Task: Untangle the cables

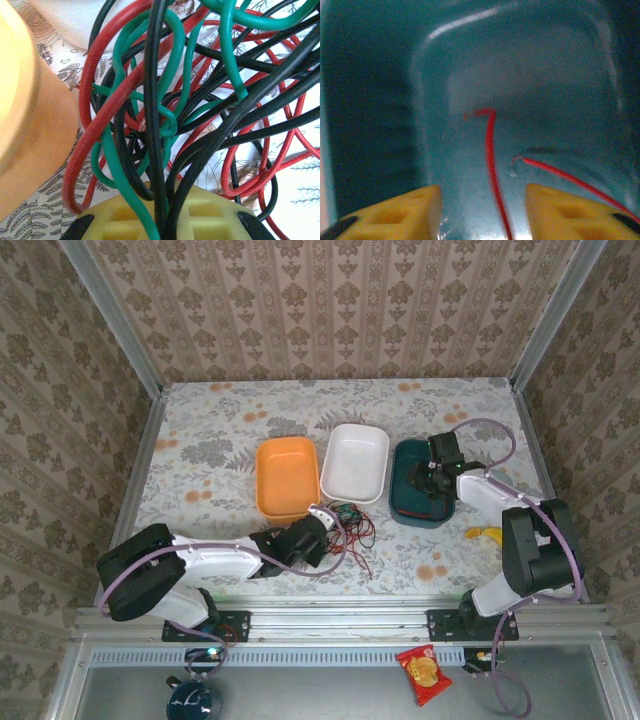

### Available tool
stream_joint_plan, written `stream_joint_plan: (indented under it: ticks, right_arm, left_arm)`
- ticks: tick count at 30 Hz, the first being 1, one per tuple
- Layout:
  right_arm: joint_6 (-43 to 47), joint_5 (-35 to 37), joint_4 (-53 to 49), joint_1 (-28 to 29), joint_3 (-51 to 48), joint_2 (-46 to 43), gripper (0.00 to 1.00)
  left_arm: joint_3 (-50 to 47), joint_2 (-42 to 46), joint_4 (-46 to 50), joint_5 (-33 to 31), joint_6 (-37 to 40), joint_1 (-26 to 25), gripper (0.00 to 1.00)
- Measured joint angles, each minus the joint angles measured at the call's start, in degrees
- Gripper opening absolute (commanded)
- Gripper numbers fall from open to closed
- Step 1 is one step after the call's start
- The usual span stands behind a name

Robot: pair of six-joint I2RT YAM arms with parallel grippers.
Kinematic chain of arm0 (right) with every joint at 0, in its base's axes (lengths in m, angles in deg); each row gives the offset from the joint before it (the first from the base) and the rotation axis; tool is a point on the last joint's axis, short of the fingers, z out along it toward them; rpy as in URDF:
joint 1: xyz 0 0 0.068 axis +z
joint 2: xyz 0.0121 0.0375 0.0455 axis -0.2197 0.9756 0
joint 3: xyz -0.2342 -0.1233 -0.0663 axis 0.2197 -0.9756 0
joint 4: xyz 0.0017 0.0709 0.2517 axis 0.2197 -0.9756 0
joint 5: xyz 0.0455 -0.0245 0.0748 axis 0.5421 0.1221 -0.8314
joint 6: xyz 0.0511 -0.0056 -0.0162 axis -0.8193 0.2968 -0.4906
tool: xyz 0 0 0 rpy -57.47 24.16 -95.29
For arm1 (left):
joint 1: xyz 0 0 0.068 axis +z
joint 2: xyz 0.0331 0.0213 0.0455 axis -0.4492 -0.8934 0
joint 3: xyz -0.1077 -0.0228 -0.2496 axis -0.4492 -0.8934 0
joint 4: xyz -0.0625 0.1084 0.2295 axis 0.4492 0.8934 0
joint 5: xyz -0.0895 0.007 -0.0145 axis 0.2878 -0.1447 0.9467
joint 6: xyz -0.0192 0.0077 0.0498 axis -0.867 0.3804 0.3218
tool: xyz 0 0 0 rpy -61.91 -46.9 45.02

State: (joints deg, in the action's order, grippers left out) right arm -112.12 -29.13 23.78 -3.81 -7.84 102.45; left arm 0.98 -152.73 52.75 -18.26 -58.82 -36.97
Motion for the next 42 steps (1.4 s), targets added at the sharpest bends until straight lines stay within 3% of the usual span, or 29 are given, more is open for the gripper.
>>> stream_joint_plan:
  ticks: [5,16,19,23,29,34,42]
  right_arm:
    - [-0.1,3.6,0.0,0.2,1.4,-2.1,0.68]
    - [3.2,10.8,-1.0,2.2,1.1,-13.9,0.68]
    - [6.1,6.9,-1.4,6.8,0.0,-17.3,0.66]
    - [10.8,-4.5,-2.9,16.8,-3.8,-21.2,0.62]
    - [17.6,-19.4,-8.1,28.2,-7.0,-19.5,0.57]
    - [19.3,-26.1,-7.5,29.6,-7.0,-14.6,0.57]
    - [20.3,-28.5,-4.7,29.6,-6.8,-7.3,0.55]
  left_arm:
    - [0.0,0.0,0.0,0.6,0.0,0.4,0.0]
    - [-0.3,0.0,-0.9,2.2,0.0,1.4,0.0]
    - [-0.8,0.0,-1.7,3.4,0.0,2.1,0.0]
    - [-1.3,0.0,-2.4,5.0,0.0,3.0,0.0]
    - [-1.6,0.0,-3.1,6.8,0.0,3.7,0.0]
    - [-1.6,0.0,-3.3,8.2,0.0,3.8,0.0]
    - [-1.6,0.0,-3.4,9.5,0.1,3.8,0.0]
